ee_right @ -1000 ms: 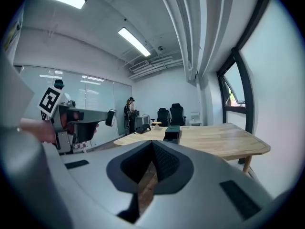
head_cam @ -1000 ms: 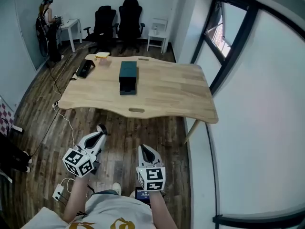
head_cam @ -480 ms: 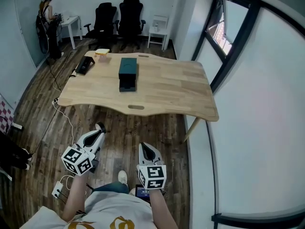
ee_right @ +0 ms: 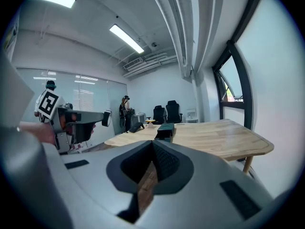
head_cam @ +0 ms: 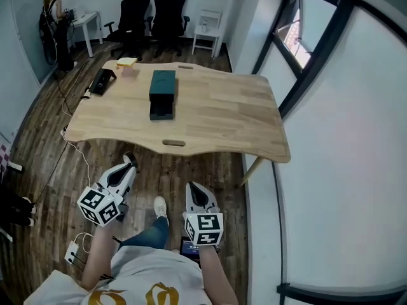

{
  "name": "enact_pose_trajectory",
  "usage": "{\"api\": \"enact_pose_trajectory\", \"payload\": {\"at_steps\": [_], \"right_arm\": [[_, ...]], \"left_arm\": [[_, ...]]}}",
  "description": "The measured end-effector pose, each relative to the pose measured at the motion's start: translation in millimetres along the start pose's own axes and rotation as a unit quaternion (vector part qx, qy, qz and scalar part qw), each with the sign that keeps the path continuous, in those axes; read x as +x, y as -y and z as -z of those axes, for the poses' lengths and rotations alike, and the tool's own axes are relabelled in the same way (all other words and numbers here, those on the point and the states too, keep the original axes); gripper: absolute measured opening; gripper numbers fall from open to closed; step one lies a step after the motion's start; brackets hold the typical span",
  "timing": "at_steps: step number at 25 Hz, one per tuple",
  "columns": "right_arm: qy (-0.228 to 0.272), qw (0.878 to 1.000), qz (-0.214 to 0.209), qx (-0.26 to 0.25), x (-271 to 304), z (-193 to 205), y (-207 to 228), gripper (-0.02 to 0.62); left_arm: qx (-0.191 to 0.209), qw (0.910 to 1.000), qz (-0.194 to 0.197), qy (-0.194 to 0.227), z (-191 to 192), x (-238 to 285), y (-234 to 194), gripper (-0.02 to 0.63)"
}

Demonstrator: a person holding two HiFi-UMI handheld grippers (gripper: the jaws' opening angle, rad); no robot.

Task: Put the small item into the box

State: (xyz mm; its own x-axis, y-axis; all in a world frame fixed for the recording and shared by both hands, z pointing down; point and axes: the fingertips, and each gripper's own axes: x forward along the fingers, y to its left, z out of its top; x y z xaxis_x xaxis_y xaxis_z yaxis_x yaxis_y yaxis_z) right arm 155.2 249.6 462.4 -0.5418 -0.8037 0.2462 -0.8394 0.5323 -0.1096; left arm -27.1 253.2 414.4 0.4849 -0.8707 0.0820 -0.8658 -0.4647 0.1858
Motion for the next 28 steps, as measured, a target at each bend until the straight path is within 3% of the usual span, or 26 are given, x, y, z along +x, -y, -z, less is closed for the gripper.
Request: {"api": "enact_pose_trajectory", "payload": {"at_steps": [6,15,19,24,28], "right_arm": [[-0.010,1.000,0.008,-0.002,75.8,-8.4,33.8,0.005],[-0.024,1.000,0.014,-0.005,251.2,-65.2,73.1,0.005],[-0.032,0.999,0.018,-0.007,314.4,-72.2,85.8,0.005],[-0.046,0.998,0.033,0.000,352.4,-73.8,96.2,0.005],[-0.060,0.997,0.041,-0.002,361.9,-71.8,101.3,0.005]], "left_arm": [[-0.006,0.9999,0.005,0.007,-6.3,68.3,-55.9,0.032],[-0.021,0.9997,0.013,0.001,-47.1,196.4,-194.2,0.032],[-0.031,0.9994,0.015,-0.002,-49.6,235.9,-246.2,0.032],[-0.070,0.9973,0.012,-0.018,-32.9,266.0,-289.2,0.032],[-0.077,0.9966,0.019,-0.023,-30.7,280.0,-299.7,0.032]]}}
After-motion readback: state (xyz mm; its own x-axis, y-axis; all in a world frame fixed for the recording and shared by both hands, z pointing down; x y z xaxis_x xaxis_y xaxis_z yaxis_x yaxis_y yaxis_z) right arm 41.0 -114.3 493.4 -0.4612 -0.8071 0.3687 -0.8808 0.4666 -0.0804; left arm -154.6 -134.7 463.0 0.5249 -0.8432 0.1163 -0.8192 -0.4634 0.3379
